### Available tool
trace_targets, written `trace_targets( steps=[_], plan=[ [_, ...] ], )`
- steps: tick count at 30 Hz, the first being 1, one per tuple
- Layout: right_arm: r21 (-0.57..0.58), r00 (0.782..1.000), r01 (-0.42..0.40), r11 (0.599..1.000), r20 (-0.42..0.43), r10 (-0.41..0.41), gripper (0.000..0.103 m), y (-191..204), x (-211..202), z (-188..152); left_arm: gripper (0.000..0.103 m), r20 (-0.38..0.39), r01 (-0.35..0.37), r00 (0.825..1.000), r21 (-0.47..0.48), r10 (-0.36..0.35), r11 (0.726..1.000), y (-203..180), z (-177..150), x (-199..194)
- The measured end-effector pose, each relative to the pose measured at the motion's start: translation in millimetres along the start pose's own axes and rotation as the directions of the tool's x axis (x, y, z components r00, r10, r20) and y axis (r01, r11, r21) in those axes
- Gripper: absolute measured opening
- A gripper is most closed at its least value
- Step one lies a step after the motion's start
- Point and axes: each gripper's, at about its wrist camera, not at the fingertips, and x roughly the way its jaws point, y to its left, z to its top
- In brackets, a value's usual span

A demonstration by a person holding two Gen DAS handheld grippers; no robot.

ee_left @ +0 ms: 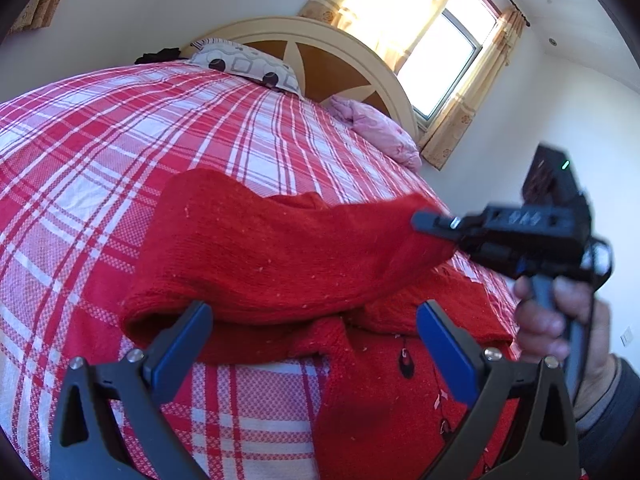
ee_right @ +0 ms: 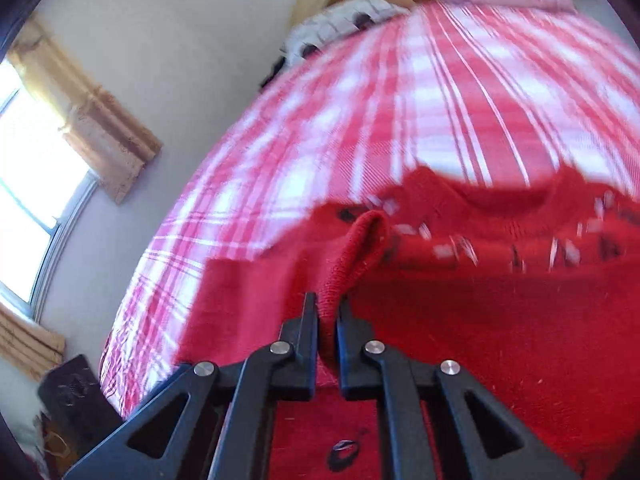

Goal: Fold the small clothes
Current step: 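Grasp the cardigan side edge with the right gripper and lift it, then fold the lifted side over the folded sleeves with the right gripper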

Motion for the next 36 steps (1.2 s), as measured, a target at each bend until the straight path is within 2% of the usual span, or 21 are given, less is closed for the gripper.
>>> trace_targets(
  steps=[7, 12, 19, 25, 36],
  plan=[
    [-0.124, 0.993, -0.035, 0.992, 0.107, 0.048, 0.006, 59, -53, 32, 0.103, -0.007, -0.042, 0.999, 0.071, 0.043, 0.997, -14, -3, 4],
    [-0.172, 0.988, -0.019, 0.985, 0.147, 0.045, 0.006, 73, -77, 33, 0.103, -0.015, -0.084, 0.996, 0.084, 0.086, 0.993, -14, -3, 6],
    [-0.134, 0.985, 0.023, 0.991, 0.175, 0.001, 0.006, 35, -104, 34, 0.103, -0.035, -0.102, 0.994, 0.088, 0.105, 0.991, -13, -4, 11],
    [-0.095, 0.973, 0.065, 0.993, 0.227, -0.042, 0.006, -3, -142, 41, 0.103, -0.005, -0.034, 0.999, 0.142, 0.035, 0.989, -24, -7, 1],
    [-0.051, 0.962, 0.131, 0.990, 0.250, -0.114, 0.006, -54, -183, 36, 0.103, -0.055, -0.045, 0.997, 0.150, 0.054, 0.988, -25, -7, 12]
  ],
)
